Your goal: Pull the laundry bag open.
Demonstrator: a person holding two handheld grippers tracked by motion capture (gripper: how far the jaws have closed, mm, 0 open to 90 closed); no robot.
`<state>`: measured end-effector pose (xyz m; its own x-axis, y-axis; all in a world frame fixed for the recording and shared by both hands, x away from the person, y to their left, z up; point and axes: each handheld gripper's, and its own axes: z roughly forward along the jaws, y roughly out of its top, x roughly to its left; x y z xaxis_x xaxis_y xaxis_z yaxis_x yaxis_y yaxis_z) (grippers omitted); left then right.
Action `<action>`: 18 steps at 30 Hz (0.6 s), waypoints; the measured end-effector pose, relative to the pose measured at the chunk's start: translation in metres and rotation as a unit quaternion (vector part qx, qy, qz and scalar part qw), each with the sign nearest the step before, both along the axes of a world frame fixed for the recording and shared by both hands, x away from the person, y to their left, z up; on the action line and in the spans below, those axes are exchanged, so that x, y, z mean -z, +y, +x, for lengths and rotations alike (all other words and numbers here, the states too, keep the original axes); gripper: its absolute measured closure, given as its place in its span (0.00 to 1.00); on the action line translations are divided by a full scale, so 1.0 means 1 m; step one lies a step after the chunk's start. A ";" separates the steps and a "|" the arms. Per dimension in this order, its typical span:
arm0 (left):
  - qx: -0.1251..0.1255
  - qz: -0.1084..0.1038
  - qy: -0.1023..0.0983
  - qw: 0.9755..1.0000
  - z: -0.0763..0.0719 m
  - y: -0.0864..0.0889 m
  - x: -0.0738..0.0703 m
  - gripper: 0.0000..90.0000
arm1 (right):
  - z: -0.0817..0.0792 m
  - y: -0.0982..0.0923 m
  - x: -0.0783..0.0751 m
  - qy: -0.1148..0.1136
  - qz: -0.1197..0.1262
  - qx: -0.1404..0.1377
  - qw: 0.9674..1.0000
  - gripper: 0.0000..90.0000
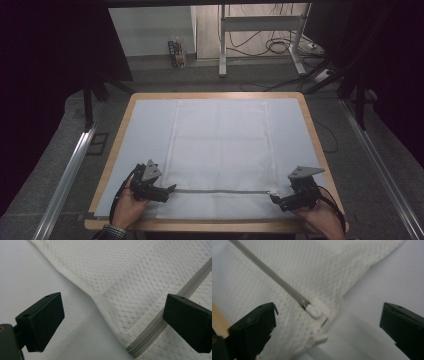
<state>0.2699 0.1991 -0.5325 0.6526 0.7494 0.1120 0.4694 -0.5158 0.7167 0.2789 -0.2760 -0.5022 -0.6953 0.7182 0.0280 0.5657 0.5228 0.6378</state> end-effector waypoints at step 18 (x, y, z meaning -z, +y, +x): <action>0.010 0.018 -0.013 1.000 -0.002 -0.006 0.000 0.04 | -0.007 0.014 0.013 0.013 -0.063 -0.025 0.998 0.26</action>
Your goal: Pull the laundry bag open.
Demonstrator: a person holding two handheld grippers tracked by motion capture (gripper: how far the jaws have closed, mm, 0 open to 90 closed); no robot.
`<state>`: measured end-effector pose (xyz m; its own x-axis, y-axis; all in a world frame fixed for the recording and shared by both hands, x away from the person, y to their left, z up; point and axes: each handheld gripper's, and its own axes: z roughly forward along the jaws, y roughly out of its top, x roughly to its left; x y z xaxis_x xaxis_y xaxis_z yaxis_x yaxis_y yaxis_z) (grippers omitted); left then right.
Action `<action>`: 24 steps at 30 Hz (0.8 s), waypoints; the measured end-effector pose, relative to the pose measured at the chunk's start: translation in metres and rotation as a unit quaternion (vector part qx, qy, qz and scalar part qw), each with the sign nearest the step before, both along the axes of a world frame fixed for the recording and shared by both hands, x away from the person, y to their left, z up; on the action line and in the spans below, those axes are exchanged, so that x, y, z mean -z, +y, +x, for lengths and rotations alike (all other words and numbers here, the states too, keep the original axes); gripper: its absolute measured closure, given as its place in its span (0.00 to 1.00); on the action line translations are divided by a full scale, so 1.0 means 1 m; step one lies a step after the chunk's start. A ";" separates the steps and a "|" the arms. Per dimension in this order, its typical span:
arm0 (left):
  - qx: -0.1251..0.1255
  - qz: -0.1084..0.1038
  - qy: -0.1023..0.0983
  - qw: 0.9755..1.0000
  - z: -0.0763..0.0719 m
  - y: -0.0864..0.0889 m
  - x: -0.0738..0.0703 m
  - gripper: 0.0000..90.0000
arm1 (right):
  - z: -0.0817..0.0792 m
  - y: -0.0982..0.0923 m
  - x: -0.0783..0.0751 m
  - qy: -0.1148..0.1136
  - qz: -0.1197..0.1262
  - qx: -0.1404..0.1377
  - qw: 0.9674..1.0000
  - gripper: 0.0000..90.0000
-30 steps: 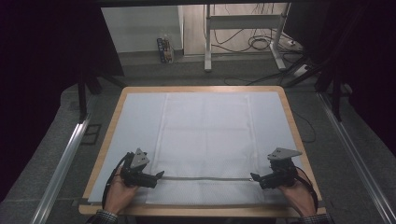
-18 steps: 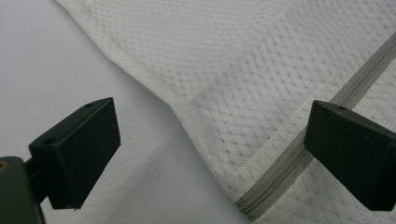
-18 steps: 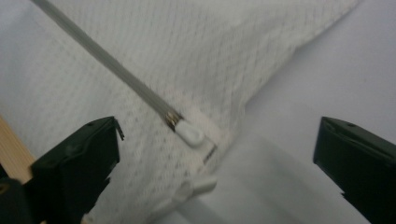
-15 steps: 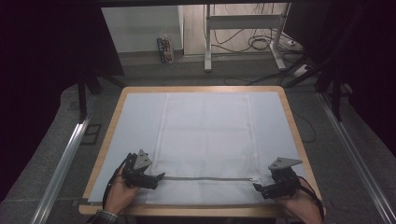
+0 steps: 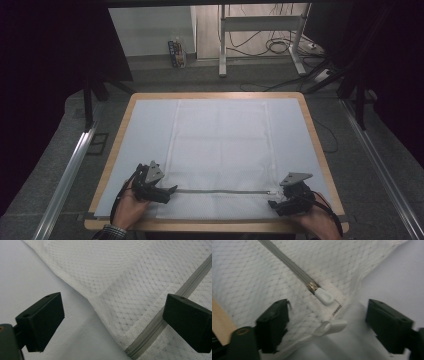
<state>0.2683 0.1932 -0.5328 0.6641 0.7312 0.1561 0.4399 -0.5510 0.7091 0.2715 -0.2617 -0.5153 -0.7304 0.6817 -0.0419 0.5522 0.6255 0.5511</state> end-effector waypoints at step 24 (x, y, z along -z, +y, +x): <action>0.009 0.021 -0.011 1.000 -0.001 -0.005 0.001 0.04 | -0.004 -0.001 -0.001 -0.013 0.015 0.000 1.000 0.33</action>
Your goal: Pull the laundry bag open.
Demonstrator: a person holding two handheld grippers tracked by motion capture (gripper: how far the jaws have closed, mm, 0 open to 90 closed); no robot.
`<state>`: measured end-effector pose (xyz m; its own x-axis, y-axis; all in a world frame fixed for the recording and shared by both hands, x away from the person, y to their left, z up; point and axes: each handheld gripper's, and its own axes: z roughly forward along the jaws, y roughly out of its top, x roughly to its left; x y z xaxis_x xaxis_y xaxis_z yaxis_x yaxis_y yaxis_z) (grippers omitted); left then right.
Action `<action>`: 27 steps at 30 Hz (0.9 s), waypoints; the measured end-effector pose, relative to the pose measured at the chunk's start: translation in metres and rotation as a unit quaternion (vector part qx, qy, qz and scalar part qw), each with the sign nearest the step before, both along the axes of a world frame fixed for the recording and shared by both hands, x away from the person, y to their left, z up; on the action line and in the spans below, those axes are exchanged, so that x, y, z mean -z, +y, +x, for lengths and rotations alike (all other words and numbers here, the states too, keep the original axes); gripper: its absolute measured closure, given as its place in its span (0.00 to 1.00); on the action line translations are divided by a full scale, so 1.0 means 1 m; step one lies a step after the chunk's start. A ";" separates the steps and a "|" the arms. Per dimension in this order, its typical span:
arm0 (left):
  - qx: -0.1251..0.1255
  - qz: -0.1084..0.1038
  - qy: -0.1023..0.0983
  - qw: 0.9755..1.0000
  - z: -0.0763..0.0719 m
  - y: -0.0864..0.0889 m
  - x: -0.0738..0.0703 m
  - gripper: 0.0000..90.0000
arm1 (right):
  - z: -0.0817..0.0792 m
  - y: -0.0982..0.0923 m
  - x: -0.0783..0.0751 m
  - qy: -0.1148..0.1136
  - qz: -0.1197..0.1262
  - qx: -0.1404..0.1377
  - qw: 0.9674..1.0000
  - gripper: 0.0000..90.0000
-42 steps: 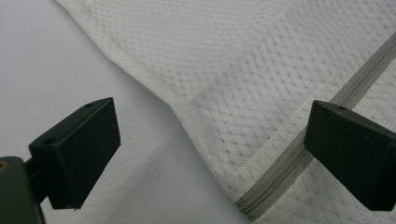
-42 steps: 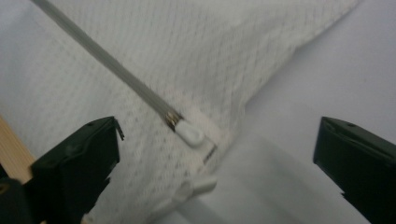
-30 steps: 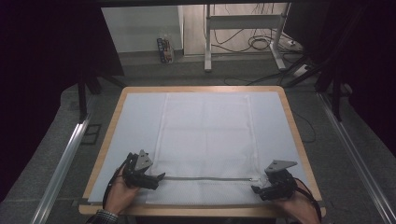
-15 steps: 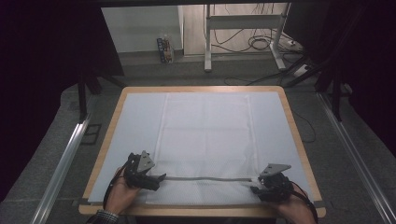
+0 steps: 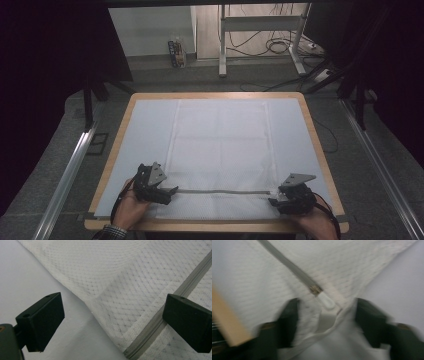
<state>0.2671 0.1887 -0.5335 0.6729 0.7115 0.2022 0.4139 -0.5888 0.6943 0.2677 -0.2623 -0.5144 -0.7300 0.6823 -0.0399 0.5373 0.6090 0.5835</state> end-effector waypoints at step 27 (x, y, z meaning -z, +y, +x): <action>0.012 -0.046 0.021 0.999 0.001 -0.013 -0.010 0.05 | -0.007 0.005 -0.011 -0.029 0.031 -0.034 0.999 0.93</action>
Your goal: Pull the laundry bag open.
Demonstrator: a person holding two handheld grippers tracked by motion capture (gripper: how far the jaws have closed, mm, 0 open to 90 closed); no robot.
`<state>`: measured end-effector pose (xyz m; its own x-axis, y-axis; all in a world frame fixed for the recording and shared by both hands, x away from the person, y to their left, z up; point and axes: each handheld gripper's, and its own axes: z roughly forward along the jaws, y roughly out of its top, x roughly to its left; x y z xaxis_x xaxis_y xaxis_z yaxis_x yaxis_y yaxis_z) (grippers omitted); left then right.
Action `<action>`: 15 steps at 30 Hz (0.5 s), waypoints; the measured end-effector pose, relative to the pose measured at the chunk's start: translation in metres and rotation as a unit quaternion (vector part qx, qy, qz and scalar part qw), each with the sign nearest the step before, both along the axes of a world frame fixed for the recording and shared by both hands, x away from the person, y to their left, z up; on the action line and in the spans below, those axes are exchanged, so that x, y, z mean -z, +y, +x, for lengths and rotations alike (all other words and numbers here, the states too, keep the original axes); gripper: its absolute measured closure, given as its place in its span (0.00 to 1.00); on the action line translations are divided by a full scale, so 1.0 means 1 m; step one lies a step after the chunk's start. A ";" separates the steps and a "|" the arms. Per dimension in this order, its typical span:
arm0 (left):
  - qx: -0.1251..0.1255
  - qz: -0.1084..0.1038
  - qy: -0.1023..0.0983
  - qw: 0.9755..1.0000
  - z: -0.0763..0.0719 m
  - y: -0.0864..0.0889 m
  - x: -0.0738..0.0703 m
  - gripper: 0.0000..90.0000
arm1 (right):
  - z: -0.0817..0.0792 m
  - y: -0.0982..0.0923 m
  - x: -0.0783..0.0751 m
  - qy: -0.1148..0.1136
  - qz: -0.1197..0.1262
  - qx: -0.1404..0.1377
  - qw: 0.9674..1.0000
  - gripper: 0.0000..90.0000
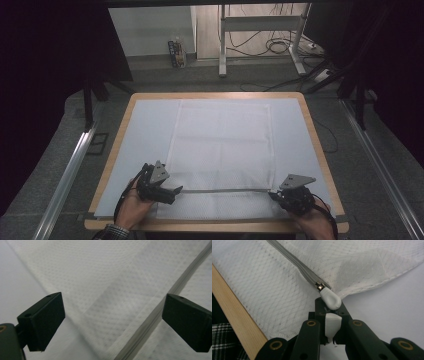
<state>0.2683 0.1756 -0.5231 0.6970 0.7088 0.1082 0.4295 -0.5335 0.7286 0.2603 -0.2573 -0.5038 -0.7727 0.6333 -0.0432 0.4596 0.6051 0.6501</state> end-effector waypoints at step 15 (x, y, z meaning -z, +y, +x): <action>0.109 -0.055 0.040 0.992 0.019 -0.104 -0.015 0.02 | -0.001 0.006 -0.006 -0.009 -0.009 -0.003 1.000 0.93</action>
